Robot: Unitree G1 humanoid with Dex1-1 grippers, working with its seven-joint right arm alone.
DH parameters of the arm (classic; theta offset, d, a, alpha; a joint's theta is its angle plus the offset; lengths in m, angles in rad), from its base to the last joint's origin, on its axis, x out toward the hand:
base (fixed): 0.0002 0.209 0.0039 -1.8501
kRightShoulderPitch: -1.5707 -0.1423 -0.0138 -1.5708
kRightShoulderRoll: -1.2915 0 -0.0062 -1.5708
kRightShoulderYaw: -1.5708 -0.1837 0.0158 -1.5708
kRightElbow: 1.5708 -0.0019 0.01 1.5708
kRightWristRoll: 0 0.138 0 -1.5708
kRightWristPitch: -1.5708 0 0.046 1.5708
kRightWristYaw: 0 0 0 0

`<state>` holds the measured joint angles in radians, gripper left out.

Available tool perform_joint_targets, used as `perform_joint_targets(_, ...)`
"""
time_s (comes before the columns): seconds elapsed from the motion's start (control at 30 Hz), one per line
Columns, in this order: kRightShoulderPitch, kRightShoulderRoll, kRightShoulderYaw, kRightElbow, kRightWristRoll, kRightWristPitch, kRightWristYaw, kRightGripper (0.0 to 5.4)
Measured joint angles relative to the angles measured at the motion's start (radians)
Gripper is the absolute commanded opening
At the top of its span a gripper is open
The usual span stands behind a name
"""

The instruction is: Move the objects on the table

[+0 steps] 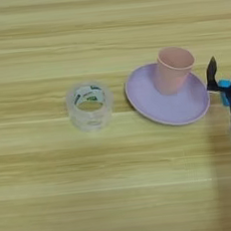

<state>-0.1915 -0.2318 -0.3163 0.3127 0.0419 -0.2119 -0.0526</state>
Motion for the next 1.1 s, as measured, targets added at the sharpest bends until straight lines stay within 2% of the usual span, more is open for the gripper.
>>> perform_joint_targets(1.1,-0.008,-0.005,-0.001,0.021,0.004,-0.018,0.023,5.38)
